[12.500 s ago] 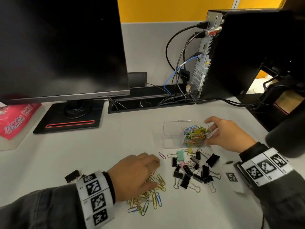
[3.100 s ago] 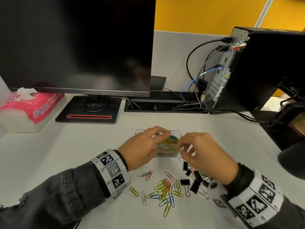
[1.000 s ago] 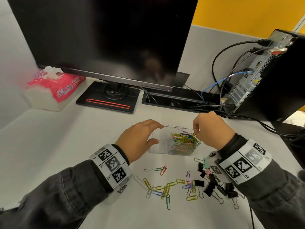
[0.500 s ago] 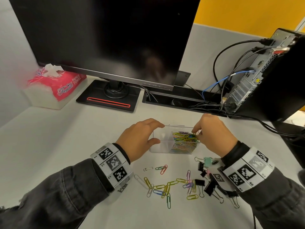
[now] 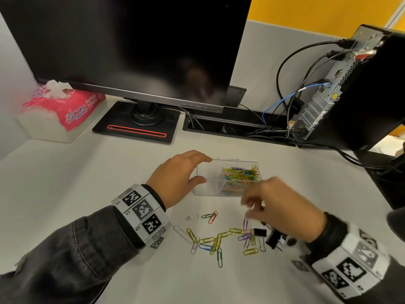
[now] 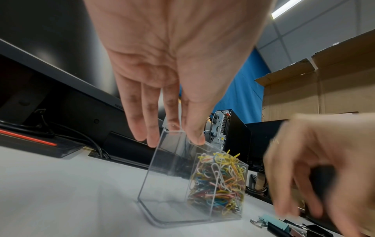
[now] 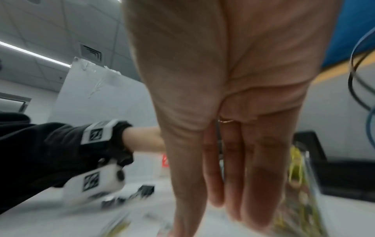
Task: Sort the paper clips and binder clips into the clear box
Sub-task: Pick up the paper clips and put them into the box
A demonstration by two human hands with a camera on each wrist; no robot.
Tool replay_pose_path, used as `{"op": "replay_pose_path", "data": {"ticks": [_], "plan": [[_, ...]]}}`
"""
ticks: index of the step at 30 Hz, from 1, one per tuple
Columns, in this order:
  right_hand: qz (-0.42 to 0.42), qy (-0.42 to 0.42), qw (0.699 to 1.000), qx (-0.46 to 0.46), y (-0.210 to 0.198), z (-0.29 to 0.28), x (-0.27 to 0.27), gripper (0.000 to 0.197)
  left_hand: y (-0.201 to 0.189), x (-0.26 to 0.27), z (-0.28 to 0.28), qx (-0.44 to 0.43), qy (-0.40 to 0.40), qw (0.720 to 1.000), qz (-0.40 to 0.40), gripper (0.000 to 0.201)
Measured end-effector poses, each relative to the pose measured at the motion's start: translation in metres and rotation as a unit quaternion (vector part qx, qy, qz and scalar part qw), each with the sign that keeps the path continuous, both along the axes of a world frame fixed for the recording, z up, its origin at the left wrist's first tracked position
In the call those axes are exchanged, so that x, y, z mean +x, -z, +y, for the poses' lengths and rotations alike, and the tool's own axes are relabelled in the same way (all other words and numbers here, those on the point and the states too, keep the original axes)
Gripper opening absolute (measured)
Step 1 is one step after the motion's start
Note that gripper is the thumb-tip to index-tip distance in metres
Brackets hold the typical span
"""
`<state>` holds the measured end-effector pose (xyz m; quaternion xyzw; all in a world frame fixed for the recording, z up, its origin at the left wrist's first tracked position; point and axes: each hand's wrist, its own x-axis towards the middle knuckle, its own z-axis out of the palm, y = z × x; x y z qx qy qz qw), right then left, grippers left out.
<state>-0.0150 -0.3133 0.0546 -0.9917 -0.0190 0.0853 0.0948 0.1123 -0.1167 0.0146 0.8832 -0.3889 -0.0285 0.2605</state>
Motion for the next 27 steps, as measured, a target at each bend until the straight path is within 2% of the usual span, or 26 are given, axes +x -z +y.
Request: {"op": "replay_pose_path", "data": {"ticks": [2,4,8,11,15,21,24,27], "plan": [[0.090,-0.028,0.995,-0.018,0.018,0.007,-0.004,0.041,0.000,0.000,0.000,-0.001,-0.001,1.000,0.001,0.045],[0.121,-0.037,0.991,-0.053,0.032,0.009,-0.004,0.050,0.000,-0.001,0.000,-0.002,0.000,1.000,0.000,0.045],[0.108,-0.048,0.991,-0.062,0.040,0.011,0.005,0.026,0.000,-0.001,-0.001,-0.004,0.000,1.000,-0.002,0.045],[0.092,-0.064,0.993,-0.025,0.041,0.007,0.009,0.013,0.001,0.000,0.000,-0.004,0.001,1.000,-0.002,0.044],[0.118,-0.061,0.990,0.034,0.045,0.002,0.011,0.011,0.001,-0.001,0.000,-0.001,0.001,1.000,-0.002,0.044],[0.138,-0.081,0.986,0.048,0.041,-0.003,0.010,0.011,0.000,-0.001,0.000,0.002,0.000,1.000,-0.006,0.044],[0.086,-0.083,0.988,0.094,0.016,-0.009,0.013,0.008,0.000,-0.002,0.000,0.003,0.001,1.000,-0.007,0.044],[-0.066,-0.048,0.992,0.094,-0.010,-0.022,0.025,0.008,0.000,-0.001,-0.001,-0.001,0.002,1.000,-0.005,0.044]]}}
